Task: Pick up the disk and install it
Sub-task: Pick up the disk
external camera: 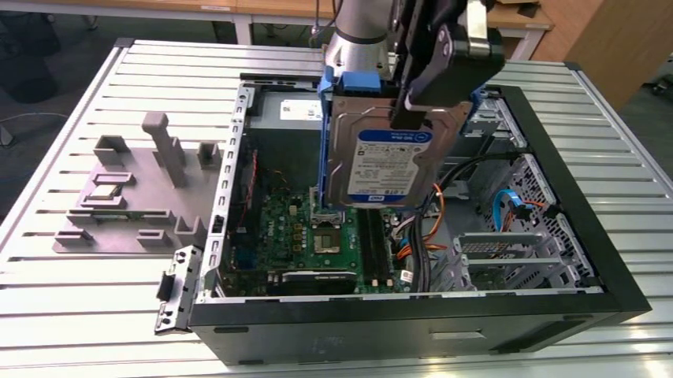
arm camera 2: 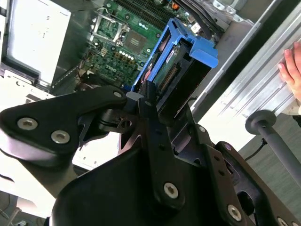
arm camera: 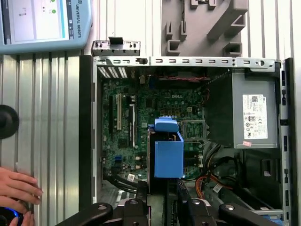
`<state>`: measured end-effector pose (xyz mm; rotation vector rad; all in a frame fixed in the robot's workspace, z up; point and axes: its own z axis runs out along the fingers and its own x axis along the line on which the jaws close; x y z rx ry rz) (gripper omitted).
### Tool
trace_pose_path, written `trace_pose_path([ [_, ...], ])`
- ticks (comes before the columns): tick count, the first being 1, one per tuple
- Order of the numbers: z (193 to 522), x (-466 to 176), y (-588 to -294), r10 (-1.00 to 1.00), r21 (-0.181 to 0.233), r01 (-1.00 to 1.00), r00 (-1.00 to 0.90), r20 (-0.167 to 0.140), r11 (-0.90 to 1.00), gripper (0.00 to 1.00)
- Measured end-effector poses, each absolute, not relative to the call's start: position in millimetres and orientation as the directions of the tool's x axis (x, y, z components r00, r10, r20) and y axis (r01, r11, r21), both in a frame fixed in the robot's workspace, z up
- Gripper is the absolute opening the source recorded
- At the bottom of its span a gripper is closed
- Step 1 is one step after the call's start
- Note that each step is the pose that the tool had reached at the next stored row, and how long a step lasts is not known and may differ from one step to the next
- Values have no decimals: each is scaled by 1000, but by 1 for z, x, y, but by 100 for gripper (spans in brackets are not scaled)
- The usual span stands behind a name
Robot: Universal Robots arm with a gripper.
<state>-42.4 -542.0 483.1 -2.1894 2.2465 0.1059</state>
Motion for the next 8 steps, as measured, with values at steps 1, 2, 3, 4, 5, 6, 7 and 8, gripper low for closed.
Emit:
trace_pose_path([
  [1,483,-42,-544,-998,46,-999,-27,-49,25,35],
  [2,483,-42,-546,-998,46,-999,-27,-49,25,35],
  [3,483,-41,-548,-998,46,-999,-27,-49,25,35],
  [4,483,-41,-551,-998,46,-999,-27,-49,25,35],
  [5,483,-41,-553,-998,46,-999,-27,-49,25,35],
  [6,483,-40,-555,-998,46,-999,-27,-49,25,35],
  [7,483,-40,-556,-998,46,-999,-27,-49,25,35],
  [8,483,-40,-558,-998,46,-999,-27,-49,25,35],
])
